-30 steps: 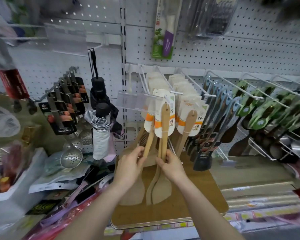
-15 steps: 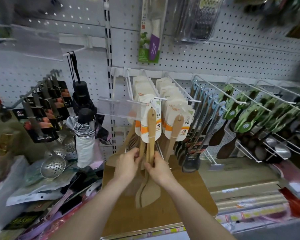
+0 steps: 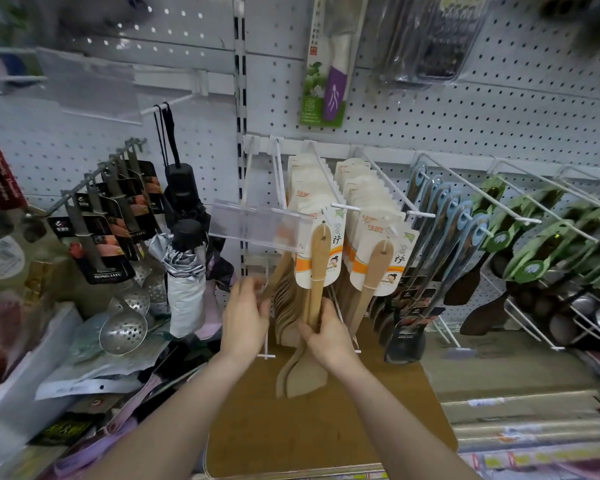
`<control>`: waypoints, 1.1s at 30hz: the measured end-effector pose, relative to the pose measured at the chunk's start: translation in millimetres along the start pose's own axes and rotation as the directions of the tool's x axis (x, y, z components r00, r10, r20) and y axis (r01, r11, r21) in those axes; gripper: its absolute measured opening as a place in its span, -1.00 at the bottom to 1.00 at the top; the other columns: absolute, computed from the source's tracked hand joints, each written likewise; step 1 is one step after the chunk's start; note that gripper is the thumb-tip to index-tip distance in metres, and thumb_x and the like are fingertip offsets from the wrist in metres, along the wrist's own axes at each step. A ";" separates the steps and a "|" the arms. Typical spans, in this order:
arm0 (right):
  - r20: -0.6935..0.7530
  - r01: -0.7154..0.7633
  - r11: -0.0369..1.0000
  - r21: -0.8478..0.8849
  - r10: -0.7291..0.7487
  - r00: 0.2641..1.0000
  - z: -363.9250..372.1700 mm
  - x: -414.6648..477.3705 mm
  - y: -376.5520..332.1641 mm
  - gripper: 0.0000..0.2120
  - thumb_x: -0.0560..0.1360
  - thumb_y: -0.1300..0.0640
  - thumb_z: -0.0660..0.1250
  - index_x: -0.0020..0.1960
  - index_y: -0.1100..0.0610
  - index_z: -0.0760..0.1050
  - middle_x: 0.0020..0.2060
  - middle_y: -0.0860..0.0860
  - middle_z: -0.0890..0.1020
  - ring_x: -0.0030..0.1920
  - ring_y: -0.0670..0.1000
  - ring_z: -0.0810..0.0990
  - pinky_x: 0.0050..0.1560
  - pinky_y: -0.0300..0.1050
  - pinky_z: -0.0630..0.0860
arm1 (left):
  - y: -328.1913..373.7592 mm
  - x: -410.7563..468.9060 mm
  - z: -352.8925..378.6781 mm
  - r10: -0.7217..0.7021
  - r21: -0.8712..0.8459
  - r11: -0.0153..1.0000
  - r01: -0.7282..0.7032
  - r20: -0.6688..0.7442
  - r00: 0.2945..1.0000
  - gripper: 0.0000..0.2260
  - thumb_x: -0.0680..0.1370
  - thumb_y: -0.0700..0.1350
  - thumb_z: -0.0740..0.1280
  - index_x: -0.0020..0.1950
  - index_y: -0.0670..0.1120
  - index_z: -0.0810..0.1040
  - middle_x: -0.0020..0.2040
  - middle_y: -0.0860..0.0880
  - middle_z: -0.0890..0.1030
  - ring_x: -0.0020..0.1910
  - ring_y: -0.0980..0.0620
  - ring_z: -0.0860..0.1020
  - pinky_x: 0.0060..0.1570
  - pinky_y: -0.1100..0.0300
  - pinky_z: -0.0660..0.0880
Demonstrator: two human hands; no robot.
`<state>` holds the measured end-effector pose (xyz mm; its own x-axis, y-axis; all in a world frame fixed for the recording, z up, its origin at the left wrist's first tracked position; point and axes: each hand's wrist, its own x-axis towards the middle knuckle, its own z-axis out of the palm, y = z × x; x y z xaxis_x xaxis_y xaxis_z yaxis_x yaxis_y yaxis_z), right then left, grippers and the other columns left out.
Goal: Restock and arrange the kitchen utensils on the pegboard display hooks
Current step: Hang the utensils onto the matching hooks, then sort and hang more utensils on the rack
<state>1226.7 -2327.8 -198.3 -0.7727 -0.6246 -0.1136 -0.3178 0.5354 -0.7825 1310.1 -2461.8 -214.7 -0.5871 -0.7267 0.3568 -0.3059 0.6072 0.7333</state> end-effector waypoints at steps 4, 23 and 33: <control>0.010 -0.004 1.000 -0.006 0.004 1.000 0.7 2.7 -1.8 -0.59 0.59 0.11 0.29 0.39 0.05 0.27 0.11 0.03 0.59 0.12 0.08 0.57 -0.05 -0.18 0.38 | 5.4 17.4 5.8 0.016 0.049 0.999 -0.020 0.080 0.997 -0.60 0.52 -0.26 0.34 0.35 -0.11 0.42 0.29 -0.09 0.49 0.25 -0.08 0.49 0.17 0.05 0.46; 0.013 -0.009 0.984 0.180 0.007 1.000 6.9 17.7 5.9 -0.52 0.47 0.15 0.45 0.34 0.00 0.40 0.08 -0.05 0.62 0.11 0.00 0.60 0.17 -0.06 0.54 | 0.7 7.1 -10.7 0.063 -0.023 0.998 -0.060 0.155 0.986 -0.89 0.60 -0.15 0.28 0.05 -0.10 0.59 -0.17 0.00 0.60 -0.21 0.01 0.51 -0.30 0.18 0.28; -0.074 0.040 0.943 0.331 -0.016 0.997 10.9 21.9 6.3 -0.68 0.47 0.15 0.45 0.20 0.00 0.53 0.03 -0.06 0.67 0.09 0.00 0.63 0.21 0.09 0.55 | 2.7 -10.6 -32.9 0.122 -0.009 0.992 -0.123 0.183 0.975 -0.84 0.59 -0.10 0.29 0.12 -0.04 0.61 -0.13 -0.03 0.61 -0.17 -0.01 0.56 -0.12 -0.02 0.52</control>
<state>1213.7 -2344.3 -212.3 -0.8062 -0.5891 -0.0552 -0.1488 0.2921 -0.9447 1340.1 -2463.1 -197.5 -0.7472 -0.5757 0.3321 -0.2246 0.6890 0.6891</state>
